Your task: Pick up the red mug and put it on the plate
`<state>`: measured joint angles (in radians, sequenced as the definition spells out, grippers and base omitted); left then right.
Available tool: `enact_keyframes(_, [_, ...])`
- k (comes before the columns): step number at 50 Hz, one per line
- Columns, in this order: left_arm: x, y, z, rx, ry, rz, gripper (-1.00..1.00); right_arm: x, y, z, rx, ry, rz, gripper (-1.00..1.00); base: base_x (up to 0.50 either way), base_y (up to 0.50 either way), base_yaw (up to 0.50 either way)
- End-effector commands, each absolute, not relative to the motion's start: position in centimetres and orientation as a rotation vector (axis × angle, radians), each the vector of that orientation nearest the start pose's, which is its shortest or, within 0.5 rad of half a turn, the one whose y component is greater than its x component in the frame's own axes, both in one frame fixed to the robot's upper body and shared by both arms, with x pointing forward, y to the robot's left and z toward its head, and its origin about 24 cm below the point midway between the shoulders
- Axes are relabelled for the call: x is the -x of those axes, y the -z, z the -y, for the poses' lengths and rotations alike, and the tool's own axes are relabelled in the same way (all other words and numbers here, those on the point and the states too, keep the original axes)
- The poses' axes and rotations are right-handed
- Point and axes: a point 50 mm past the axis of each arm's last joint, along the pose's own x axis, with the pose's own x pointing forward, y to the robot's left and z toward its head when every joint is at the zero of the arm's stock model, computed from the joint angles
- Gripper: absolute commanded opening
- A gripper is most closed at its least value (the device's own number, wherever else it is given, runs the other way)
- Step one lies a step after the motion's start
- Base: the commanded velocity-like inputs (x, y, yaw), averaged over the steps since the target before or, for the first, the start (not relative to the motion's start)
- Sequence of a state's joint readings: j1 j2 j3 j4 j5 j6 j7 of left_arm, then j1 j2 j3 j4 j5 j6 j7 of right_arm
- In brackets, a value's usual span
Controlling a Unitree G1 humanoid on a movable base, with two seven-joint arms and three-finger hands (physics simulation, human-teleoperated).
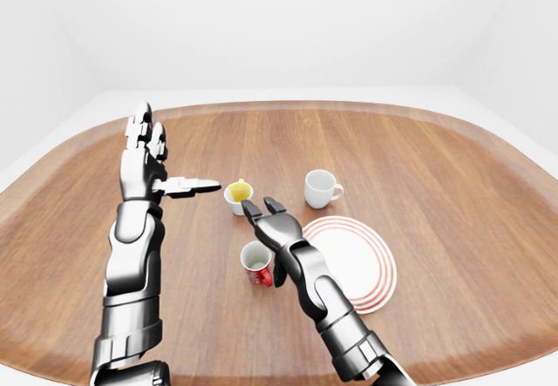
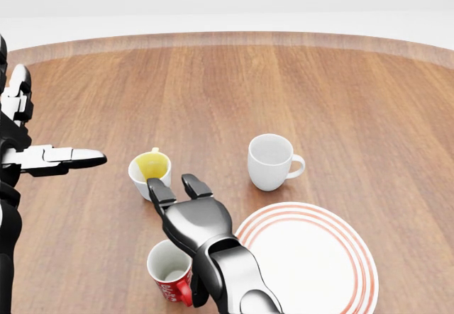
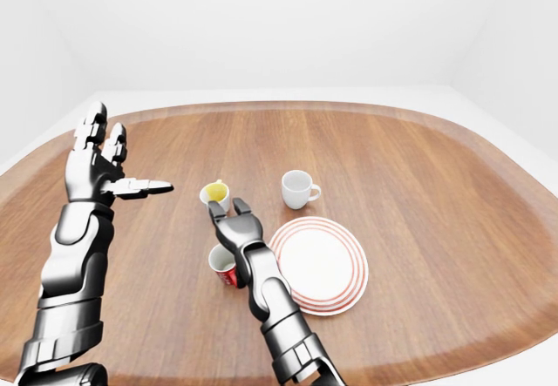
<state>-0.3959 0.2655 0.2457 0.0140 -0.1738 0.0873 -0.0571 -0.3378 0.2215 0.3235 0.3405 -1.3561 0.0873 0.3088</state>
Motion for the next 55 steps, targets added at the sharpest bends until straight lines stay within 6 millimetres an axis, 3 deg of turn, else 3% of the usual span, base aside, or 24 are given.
enact_keyframes(1, [-31.0, -16.2, -22.9, -0.038, -0.099, 0.342, 1.00, -28.9, -3.8, -1.5, 1.272, -0.607, 0.045, 1.00, 0.00, 0.00, 0.00])
enact_keyframes(29, [-30.8, -16.0, -23.4, -0.029, -0.106, 0.336, 1.00, -29.6, -0.7, -2.7, 1.251, -0.632, -0.028, 1.00, 0.00, 0.00, 0.00])
enact_keyframes(55, [-30.9, -16.1, -23.3, -0.025, -0.100, 0.339, 1.00, -30.5, -0.1, -2.7, 1.216, -0.625, -0.082, 1.00, 0.00, 0.00, 0.00])
